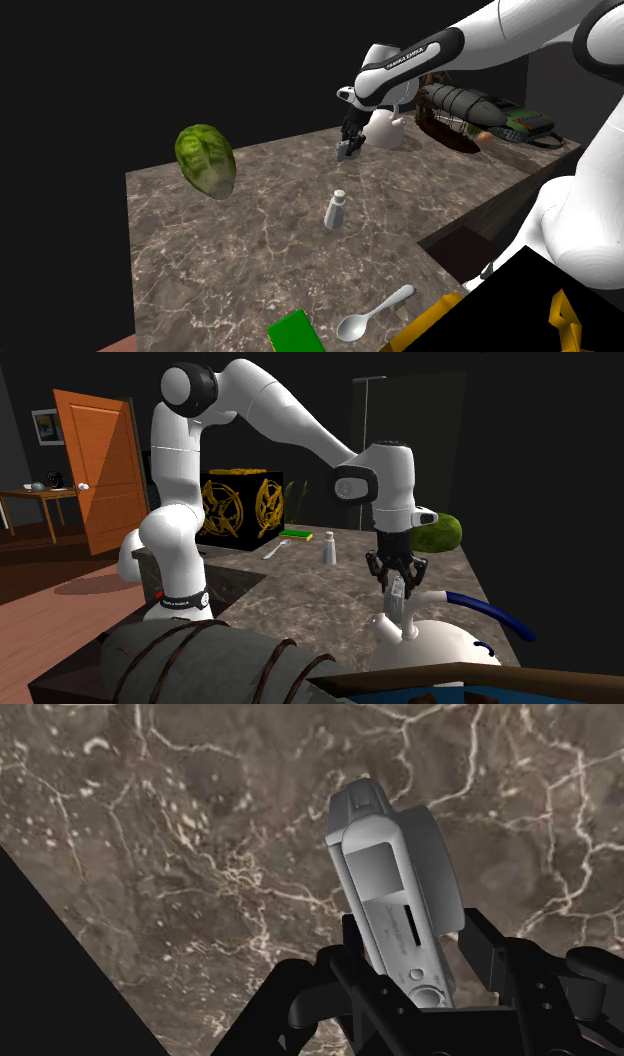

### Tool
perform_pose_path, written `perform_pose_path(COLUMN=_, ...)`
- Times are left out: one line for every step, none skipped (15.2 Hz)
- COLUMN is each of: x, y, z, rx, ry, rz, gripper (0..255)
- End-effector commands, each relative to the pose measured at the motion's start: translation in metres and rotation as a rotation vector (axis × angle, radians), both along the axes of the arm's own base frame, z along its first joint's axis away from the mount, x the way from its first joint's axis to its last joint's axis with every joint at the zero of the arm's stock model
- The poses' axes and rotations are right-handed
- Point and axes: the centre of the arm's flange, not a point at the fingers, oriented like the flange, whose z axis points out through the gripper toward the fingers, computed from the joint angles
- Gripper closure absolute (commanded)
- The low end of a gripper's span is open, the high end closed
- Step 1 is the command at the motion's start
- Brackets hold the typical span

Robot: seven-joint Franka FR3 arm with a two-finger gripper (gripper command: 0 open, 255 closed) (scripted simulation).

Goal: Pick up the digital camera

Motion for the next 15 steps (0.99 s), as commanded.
perform_pose_path(x=0.0, y=0.0, z=-0.001, rx=0.0, ry=0.001, rz=0.0, gripper=255)
perform_pose_path(x=0.0, y=0.0, z=-0.001, rx=0.0, ry=0.001, rz=0.0, gripper=255)
perform_pose_path(x=0.0, y=0.0, z=-0.001, rx=0.0, ry=0.001, rz=0.0, gripper=255)
perform_pose_path(x=0.0, y=0.0, z=-0.001, rx=0.0, ry=0.001, rz=0.0, gripper=255)
perform_pose_path(x=0.0, y=0.0, z=-0.001, rx=0.0, ry=0.001, rz=0.0, gripper=255)
perform_pose_path(x=0.0, y=0.0, z=-0.001, rx=0.0, ry=0.001, rz=0.0, gripper=255)
perform_pose_path(x=0.0, y=0.0, z=0.005, rx=0.0, ry=0.001, rz=0.0, gripper=255)
perform_pose_path(x=0.0, y=0.0, z=0.01, rx=0.0, ry=0.001, rz=0.0, gripper=255)
perform_pose_path(x=0.0, y=0.0, z=0.015, rx=0.0, ry=0.001, rz=0.0, gripper=255)
perform_pose_path(x=0.0, y=0.0, z=0.021, rx=0.0, ry=0.001, rz=0.0, gripper=255)
perform_pose_path(x=0.0, y=0.0, z=0.026, rx=0.0, ry=0.001, rz=0.0, gripper=255)
perform_pose_path(x=0.0, y=0.0, z=0.031, rx=0.0, ry=0.001, rz=0.0, gripper=255)
perform_pose_path(x=0.0, y=0.0, z=0.036, rx=0.0, ry=0.001, rz=0.0, gripper=255)
perform_pose_path(x=0.0, y=0.0, z=0.042, rx=0.0, ry=0.001, rz=0.0, gripper=255)
perform_pose_path(x=0.0, y=0.0, z=0.047, rx=0.0, ry=0.001, rz=0.0, gripper=255)
